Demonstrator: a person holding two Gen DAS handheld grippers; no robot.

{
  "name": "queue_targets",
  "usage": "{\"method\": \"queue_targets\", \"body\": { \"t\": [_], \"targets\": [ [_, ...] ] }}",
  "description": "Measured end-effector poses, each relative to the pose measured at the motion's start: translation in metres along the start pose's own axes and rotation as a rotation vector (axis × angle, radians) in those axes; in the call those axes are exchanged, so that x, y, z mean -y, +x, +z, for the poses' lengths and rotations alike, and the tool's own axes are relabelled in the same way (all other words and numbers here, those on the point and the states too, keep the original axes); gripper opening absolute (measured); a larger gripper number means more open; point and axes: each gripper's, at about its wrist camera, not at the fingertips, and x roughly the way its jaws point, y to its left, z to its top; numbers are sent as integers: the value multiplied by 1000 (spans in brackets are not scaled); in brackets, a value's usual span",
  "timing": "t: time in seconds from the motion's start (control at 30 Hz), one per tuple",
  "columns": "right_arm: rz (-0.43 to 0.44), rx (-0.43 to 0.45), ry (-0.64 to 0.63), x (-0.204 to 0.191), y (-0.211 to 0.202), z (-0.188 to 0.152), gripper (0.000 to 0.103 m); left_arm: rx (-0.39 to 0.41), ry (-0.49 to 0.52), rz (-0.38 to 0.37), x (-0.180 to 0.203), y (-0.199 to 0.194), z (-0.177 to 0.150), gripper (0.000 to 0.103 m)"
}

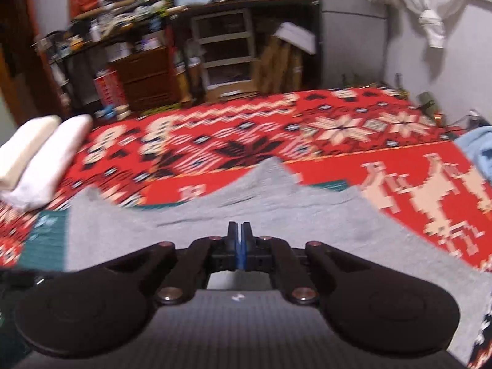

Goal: Fold clothes

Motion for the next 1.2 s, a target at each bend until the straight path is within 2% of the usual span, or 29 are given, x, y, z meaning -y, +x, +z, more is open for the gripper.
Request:
{"method": "queue_targets", "body": {
  "t": [0.07, 0.23, 0.37, 0.43, 0.47, 0.6, 0.87, 0.97, 1.03, 1.13, 1.2],
  "targets": [
    [31, -22, -20, -10, 2, -5, 2, -3, 3, -4, 1, 0, 0, 7],
    [-6, -46, -1, -4, 10, -15, 2, -25, 7, 20, 2, 1, -2, 7],
    [-25, -31, 60, 12, 3, -13, 2, 11, 3, 27, 3, -6, 1, 7],
    [-10, -22, 75, 11, -1, -9, 8, 36, -5, 27, 2, -10, 3, 7],
    [5, -17, 72, 7, -2, -7, 10, 48, -13, 33, 0, -11, 5, 7],
    [72, 3, 15, -24, -5, 2, 10, 102, -42, 67, -8, -13, 9, 7],
    [243, -42, -137, -111, 22, 14, 9, 213, -98, 86, -24, -14, 17, 7],
    [266, -68, -145, -134, 39, 18, 7, 252, -134, 82, -31, -15, 21, 7],
    [261, -79, -149, -143, 50, 21, 7, 273, -155, 105, -36, -16, 23, 5],
    [249, -105, -138, -145, 67, 26, 7, 296, -193, 109, -43, -19, 23, 5],
    [248, -136, -122, -143, 78, 26, 8, 300, -183, 117, -42, -19, 24, 5]
  ]
}}
